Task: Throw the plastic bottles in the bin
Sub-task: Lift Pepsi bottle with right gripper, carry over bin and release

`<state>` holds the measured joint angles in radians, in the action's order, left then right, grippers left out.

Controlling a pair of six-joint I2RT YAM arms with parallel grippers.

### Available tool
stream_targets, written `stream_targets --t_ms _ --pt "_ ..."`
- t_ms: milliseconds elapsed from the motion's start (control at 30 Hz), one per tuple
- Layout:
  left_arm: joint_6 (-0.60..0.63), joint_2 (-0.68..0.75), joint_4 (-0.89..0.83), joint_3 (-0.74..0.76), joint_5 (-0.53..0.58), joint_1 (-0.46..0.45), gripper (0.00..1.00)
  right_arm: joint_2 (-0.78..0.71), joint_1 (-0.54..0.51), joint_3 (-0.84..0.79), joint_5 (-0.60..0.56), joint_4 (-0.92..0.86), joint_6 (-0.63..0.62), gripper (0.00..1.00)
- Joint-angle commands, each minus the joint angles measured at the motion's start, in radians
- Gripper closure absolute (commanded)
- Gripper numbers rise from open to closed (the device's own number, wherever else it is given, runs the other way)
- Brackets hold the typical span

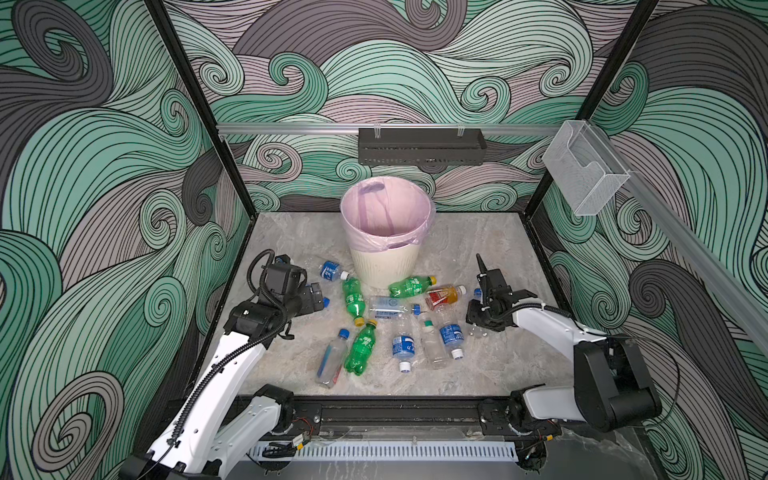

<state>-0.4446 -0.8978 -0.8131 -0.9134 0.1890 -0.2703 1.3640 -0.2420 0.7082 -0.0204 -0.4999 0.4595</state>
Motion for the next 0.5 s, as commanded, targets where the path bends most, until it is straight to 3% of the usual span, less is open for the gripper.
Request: stream_targets --t_ms 0,267,467 --pt "-0.028 -0.007 0.009 0.001 0.027 0.006 0.01 -0.037 0.004 0.031 -0.020 -0.045 -0.016 0.45" --pt "-0.065 -0.025 0.000 0.002 0.066 0.005 0.01 -0.140 0.003 0.059 0.013 -0.091 -0.061 0.45" --pt "-0.082 -0.044 -0.011 0.002 0.085 0.005 0.01 -0.257 0.004 0.071 0.142 -0.064 -0.075 0.45"
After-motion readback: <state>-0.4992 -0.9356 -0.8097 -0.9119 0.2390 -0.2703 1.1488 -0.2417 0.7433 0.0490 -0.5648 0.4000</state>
